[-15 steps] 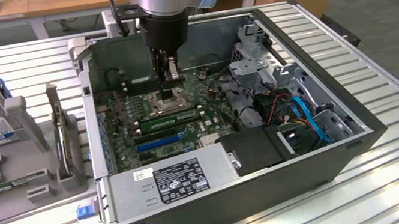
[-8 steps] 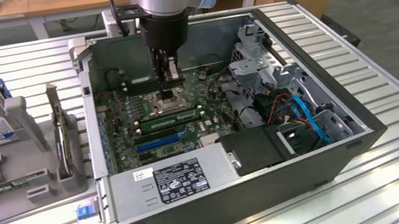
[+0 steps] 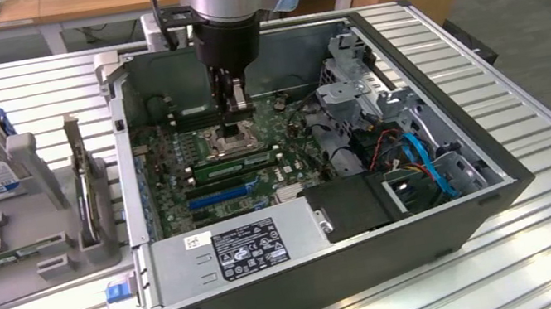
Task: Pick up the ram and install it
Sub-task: 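Press down the ram until it locks into place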
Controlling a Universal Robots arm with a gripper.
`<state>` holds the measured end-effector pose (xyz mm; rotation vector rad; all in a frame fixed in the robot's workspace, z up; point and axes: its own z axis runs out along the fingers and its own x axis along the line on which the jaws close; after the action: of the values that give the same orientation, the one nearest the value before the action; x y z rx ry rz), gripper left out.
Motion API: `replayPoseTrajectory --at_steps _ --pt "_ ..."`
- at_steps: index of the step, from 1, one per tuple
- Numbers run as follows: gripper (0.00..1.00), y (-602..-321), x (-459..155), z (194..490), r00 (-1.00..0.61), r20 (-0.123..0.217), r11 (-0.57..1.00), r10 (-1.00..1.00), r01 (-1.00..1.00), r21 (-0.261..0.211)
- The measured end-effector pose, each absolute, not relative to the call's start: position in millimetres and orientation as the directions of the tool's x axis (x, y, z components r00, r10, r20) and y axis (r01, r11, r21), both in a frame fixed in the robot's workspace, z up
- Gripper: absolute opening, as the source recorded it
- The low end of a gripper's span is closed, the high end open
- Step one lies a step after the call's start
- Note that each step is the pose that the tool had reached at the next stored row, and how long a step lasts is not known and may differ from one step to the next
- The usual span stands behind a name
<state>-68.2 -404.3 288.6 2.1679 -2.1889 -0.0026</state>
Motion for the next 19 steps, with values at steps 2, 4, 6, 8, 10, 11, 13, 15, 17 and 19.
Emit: replayPoseTrajectory --at_steps 2,4,6,8,10,11,13,15,17,19 --pt "0.11 -404 -68 289 -0.009 0.042 0.011 -0.999 -0.999 0.044" --pt "0.11 -404 -63 289 -0.009 0.042 0.011 -0.999 -0.999 0.044" --pt "0.11 -404 -54 289 -0.009 0.041 0.011 -0.999 -0.999 0.044" --pt "0.11 -404 -45 289 -0.009 0.040 0.010 -0.999 -0.999 0.044" --pt "0.11 -404 -36 289 -0.008 0.040 0.010 -0.999 -0.999 0.044" --pt "0.11 -404 -31 289 -0.008 0.040 0.010 -0.999 -0.999 0.044" --pt "0.11 -404 -22 289 -0.008 0.040 0.010 -0.999 -0.999 0.044" --pt "0.11 -404 -14 289 -0.007 0.040 0.009 -0.999 -0.999 0.045" --pt "0.11 -404 -14 288 -0.007 0.040 0.009 -0.999 -0.999 0.045" --pt "0.11 -405 -14 286 -0.007 0.040 0.009 -0.999 -0.999 0.045"
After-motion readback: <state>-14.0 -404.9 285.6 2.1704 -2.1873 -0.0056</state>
